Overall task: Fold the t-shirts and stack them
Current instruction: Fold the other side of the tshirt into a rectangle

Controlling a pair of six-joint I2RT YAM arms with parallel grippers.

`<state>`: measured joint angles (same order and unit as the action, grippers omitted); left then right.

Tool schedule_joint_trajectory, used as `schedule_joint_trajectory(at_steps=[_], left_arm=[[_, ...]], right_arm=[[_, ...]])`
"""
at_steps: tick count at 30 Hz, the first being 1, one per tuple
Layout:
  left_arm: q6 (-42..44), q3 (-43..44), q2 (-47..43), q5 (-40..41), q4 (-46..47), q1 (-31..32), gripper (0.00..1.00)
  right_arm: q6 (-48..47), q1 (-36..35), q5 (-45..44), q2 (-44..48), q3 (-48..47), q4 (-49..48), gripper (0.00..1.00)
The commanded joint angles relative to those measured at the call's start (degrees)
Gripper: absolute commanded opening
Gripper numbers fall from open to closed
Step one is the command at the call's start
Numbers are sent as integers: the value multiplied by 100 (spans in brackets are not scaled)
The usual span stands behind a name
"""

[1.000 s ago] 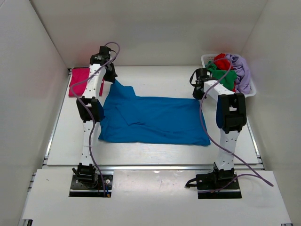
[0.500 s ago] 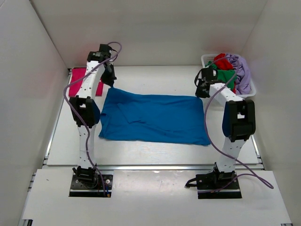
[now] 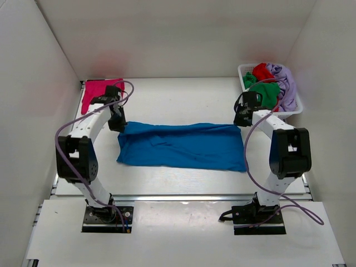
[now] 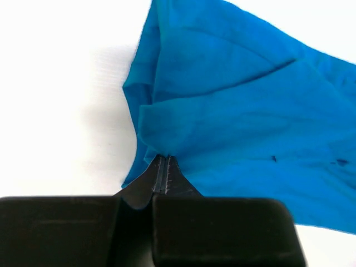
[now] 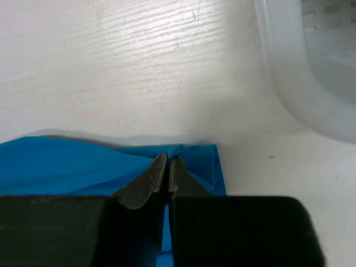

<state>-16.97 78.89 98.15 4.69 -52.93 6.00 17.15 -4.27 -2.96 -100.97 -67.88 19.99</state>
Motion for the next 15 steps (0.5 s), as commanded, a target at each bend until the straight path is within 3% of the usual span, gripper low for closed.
schedule_joint_trajectory(at_steps=[1,15], left_arm=[[80,-611,-629,-55,801,7,0],[124,-1719,-1307,-496,1250,-55,0]], right_arm=[[-124,93,94,542,283,-434,0],[-54,234,419,1465,1522,-654,1]])
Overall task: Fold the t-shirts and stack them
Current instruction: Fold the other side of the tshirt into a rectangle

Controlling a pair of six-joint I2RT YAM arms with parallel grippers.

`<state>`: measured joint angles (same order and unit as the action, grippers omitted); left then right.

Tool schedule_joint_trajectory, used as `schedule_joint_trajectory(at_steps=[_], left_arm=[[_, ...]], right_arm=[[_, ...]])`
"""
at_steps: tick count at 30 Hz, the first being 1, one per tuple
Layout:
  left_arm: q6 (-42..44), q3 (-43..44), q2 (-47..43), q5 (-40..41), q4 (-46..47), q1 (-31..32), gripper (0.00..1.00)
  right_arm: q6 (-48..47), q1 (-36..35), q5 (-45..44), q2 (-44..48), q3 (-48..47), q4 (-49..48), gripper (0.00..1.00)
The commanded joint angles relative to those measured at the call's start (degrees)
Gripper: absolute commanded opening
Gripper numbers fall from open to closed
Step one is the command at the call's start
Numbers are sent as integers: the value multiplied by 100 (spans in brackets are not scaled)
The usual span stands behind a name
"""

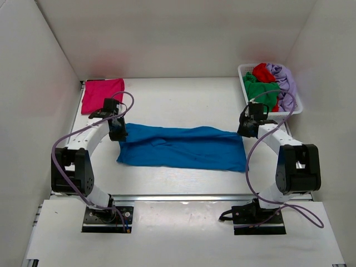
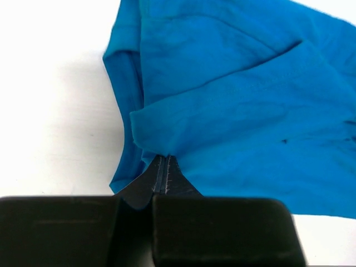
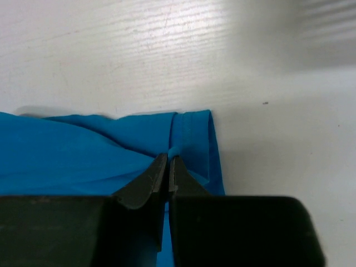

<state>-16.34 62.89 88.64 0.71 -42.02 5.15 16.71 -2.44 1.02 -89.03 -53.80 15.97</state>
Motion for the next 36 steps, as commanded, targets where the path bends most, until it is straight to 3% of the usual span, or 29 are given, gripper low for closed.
schedule_joint_trajectory(at_steps=[1,18,36], left_arm=[[61,-206,-408,-124,229,39,0],[122,-348,-1269,-221,-297,83,0],[69,-1341,-2088,-265,-544,232,0]], right_arm=[[16,33,30,316,176,-235,0],[-36,-2,-14,712,511,-32,0],[-124,-11,-40,826,581,117,0]])
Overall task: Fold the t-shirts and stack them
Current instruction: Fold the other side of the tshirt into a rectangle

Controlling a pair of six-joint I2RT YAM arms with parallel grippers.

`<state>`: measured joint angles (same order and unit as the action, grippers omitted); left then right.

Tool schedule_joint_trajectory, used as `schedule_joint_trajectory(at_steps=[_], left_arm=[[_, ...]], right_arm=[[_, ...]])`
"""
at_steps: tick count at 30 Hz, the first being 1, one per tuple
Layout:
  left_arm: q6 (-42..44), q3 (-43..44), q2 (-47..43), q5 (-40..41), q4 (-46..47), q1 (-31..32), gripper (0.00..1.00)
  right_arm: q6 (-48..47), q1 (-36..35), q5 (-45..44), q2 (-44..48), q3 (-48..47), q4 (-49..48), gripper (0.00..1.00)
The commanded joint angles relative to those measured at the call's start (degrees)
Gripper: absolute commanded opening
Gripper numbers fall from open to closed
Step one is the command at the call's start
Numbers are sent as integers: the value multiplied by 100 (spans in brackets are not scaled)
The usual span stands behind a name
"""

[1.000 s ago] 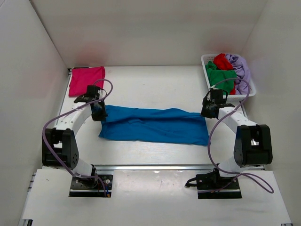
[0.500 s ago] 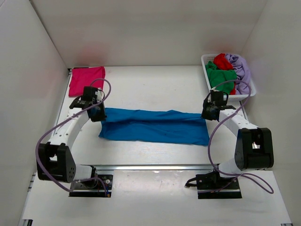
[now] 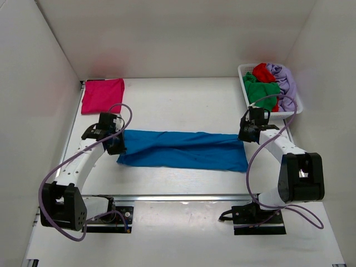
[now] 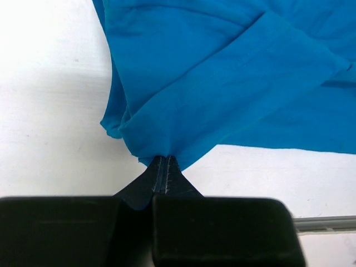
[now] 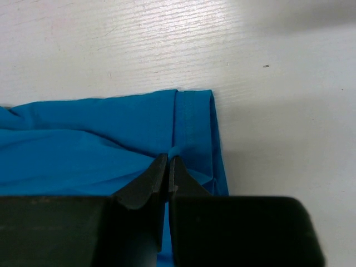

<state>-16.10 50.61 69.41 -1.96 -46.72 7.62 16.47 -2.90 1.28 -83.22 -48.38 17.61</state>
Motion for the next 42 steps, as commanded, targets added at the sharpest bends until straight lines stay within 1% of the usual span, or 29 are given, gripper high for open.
schedule_joint_trajectory(at_steps=[1,5,6,7,8,9,10,11,12,13,14,16,20,23,25,26,28,29,32,33,37,38,42], left_arm=[[45,-200,-147,2,-92,-23,0],[89,-490,-33,-94,-21,20,0],[72,-508,-15,-112,-39,55,0],[72,-560,-32,-103,-48,56,0],[72,-535,-59,-95,-39,99,0],[19,-552,-85,-42,-48,65,6],[19,-543,-137,-50,-48,12,22],[28,-509,-251,-50,-13,3,35],[10,-491,-322,19,22,-41,41],[-16,-447,-444,63,31,-50,51],[-25,-342,-559,116,-4,-93,54],[-78,-210,-709,178,23,-50,56],[-192,28,-806,64,48,-32,55],[-411,-235,-622,-191,461,178,54],[-544,-559,-281,-287,865,196,50],[-604,-639,-192,-470,997,214,47],[-719,-850,46,-692,1296,240,44],[-824,-903,99,-640,1427,362,44],[-869,-1009,170,-508,1534,381,43],[-869,-1027,170,-621,1578,398,43],[-807,-992,214,-499,1517,363,42],[-764,-1026,240,-490,1499,337,42],[-676,-1203,328,-499,1551,276,42]], right_arm=[[-74,43,-119,245,31,-29,0],[-56,44,-84,210,57,119,1],[-65,35,-119,184,13,207,3],[-39,9,-284,140,-39,339,11],[-65,-35,-330,139,-49,488,23],[-56,-27,-443,122,-75,542,28],[-74,-105,-601,174,-136,629,37],[-91,-158,-716,253,-197,700,45],[-135,-193,-786,306,-233,753,48],[-153,-255,-900,402,-294,762,53],[-188,-290,-901,490,-382,771,55],[-276,-334,-814,561,-496,771,55],[-478,-317,-262,562,-497,253,52],[-531,-334,13,360,-409,-64,43],[-479,-378,65,158,-444,-143,42],[-478,-413,92,0,-479,-135,42],[-495,-510,92,-220,-550,5,38],[-469,-649,-30,-334,-611,119,36],[-504,-826,-110,-370,-515,138,36],[-461,-853,-102,-362,-436,147,34],[-311,-853,-84,-81,-67,444,15],[-224,-844,-119,-28,-40,585,12],[-407,-599,108,139,-4,1121,11]])
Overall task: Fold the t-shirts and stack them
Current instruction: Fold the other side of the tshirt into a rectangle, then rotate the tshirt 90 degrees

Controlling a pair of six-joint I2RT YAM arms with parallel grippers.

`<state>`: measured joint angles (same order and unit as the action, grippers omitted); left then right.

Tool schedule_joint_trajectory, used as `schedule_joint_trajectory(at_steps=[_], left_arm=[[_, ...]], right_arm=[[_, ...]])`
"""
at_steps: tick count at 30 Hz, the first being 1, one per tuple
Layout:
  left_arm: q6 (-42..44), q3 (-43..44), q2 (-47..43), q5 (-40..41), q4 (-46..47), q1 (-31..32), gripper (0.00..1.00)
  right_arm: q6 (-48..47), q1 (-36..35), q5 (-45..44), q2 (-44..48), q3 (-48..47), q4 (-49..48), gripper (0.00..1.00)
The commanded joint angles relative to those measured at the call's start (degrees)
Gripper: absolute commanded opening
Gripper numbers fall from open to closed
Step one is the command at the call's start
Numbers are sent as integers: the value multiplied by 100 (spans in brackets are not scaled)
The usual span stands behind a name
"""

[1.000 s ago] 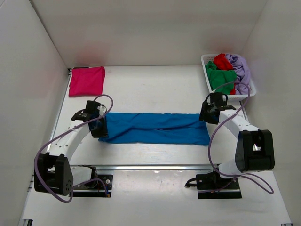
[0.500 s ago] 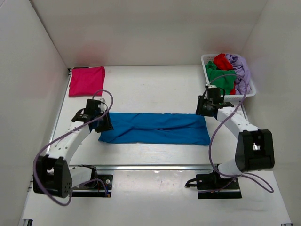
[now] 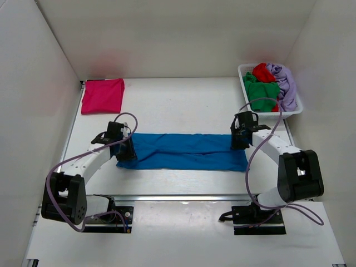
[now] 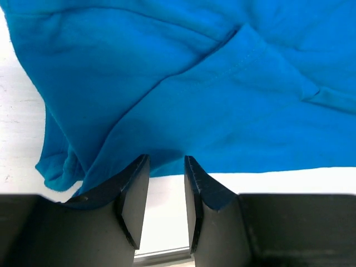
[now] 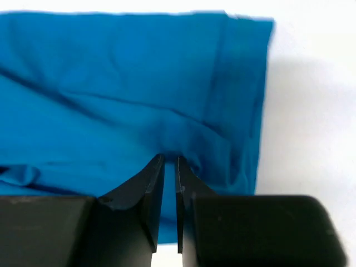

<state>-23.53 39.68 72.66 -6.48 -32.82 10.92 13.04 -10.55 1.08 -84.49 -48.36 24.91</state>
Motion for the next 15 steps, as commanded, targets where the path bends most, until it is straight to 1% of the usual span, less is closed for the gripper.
schedule_joint_trajectory(at_steps=[1,4,5,7,8,11,13,15], left_arm=[[16,-127,2,-38,188,-81,42],[15,-189,46,-55,206,-37,42],[-2,-163,64,-46,240,-20,43],[-29,-128,81,-46,223,-11,43],[-29,-119,55,-11,232,-37,44],[-125,-118,-137,103,311,-2,45],[-213,-118,-270,182,399,7,45],[-301,-119,-322,261,468,16,46]], right_arm=[[-125,167,164,257,-59,592,11],[-248,229,147,362,-208,1024,10],[-232,185,121,476,-279,1147,11],[-293,176,129,652,-340,1095,12],[-310,158,155,740,-376,956,16],[-328,219,208,960,-411,482,18],[-337,307,304,908,-359,165,19],[-425,413,454,559,-419,-117,20]])
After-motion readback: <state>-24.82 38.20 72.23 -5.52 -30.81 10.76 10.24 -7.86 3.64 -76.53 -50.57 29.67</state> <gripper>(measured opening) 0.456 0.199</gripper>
